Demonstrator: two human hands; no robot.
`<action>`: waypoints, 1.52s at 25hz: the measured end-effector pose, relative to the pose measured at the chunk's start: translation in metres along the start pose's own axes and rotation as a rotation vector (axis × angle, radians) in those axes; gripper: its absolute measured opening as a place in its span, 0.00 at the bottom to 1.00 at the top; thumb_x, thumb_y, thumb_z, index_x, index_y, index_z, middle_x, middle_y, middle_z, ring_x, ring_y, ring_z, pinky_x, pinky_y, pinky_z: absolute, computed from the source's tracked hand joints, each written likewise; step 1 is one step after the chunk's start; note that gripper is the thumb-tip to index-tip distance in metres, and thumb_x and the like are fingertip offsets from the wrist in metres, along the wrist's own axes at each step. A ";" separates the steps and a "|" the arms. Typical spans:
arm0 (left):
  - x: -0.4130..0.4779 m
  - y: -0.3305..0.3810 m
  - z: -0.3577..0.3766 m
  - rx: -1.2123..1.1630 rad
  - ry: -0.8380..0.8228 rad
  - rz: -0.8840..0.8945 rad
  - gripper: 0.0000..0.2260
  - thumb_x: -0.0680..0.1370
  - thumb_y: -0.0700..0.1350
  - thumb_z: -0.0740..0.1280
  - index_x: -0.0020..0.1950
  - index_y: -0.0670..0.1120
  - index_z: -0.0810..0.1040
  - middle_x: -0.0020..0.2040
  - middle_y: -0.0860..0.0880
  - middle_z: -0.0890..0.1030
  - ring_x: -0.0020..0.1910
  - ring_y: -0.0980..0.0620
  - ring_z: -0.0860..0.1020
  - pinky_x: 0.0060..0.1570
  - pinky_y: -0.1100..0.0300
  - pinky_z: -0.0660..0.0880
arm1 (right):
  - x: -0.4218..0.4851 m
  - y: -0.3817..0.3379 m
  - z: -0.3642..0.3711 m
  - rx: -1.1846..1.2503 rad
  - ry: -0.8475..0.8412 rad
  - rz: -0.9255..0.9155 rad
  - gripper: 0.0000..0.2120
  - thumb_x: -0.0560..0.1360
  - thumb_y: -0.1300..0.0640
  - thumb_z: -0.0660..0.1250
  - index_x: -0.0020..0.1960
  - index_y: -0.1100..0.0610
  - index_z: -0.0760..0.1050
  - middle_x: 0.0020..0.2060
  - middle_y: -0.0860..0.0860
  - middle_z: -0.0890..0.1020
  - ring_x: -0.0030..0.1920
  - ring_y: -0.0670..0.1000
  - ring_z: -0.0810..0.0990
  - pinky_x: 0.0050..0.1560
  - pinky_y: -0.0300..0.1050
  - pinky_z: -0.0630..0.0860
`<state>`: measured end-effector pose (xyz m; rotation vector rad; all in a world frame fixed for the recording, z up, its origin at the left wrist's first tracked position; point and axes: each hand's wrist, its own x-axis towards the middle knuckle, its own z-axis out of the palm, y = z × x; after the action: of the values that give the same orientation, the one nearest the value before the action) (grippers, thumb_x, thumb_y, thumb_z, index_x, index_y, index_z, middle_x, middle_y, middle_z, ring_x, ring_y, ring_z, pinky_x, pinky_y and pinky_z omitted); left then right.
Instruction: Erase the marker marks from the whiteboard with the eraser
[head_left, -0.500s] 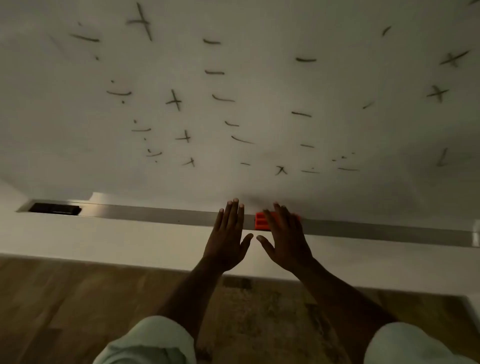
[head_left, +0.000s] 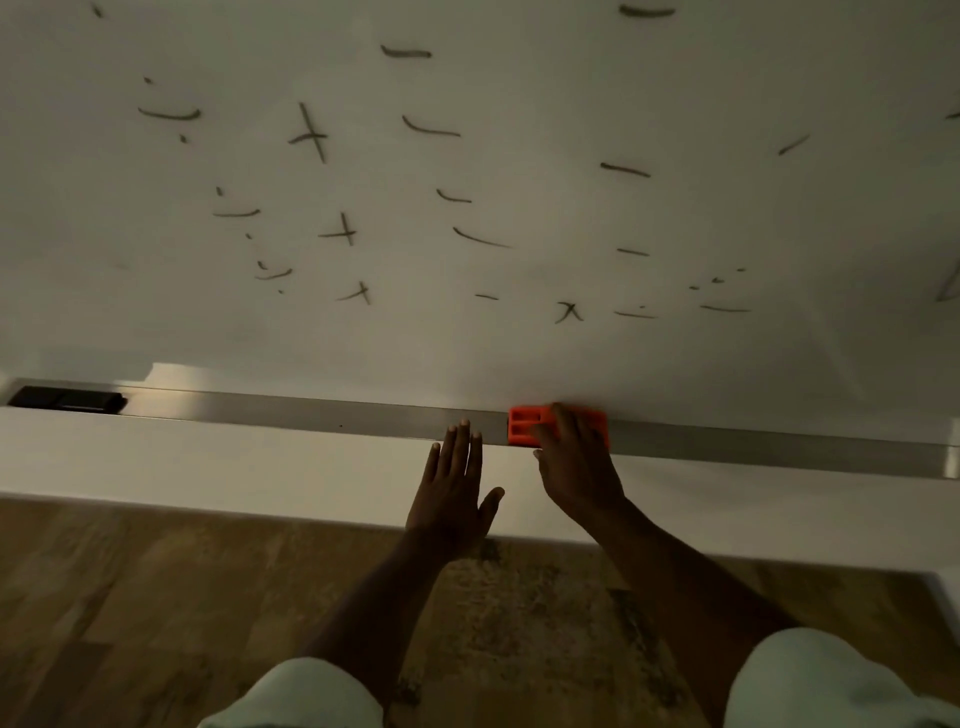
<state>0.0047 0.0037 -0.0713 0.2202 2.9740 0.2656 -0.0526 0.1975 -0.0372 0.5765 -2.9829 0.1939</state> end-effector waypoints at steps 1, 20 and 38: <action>0.000 0.000 0.000 0.006 -0.009 -0.005 0.39 0.79 0.67 0.37 0.81 0.43 0.35 0.81 0.42 0.34 0.80 0.43 0.33 0.80 0.49 0.38 | 0.003 0.001 0.001 -0.010 0.008 -0.005 0.12 0.75 0.60 0.68 0.58 0.56 0.74 0.64 0.59 0.73 0.62 0.63 0.73 0.56 0.57 0.77; 0.027 0.006 -0.192 0.171 0.565 0.330 0.13 0.77 0.50 0.67 0.57 0.44 0.78 0.53 0.44 0.77 0.47 0.45 0.76 0.46 0.51 0.74 | 0.035 -0.028 -0.163 0.124 0.422 -0.150 0.17 0.76 0.51 0.71 0.63 0.54 0.74 0.59 0.58 0.77 0.57 0.61 0.76 0.40 0.52 0.82; -0.009 0.052 -0.592 0.419 1.281 0.582 0.18 0.78 0.51 0.64 0.63 0.41 0.77 0.63 0.40 0.77 0.58 0.41 0.75 0.53 0.49 0.72 | 0.084 -0.075 -0.523 -0.146 1.169 -0.302 0.23 0.79 0.45 0.58 0.70 0.53 0.70 0.59 0.60 0.73 0.53 0.59 0.77 0.41 0.46 0.80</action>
<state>-0.0739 -0.0449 0.5158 1.4670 4.0664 -0.3217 -0.0649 0.1730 0.4968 0.5936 -1.7482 0.1899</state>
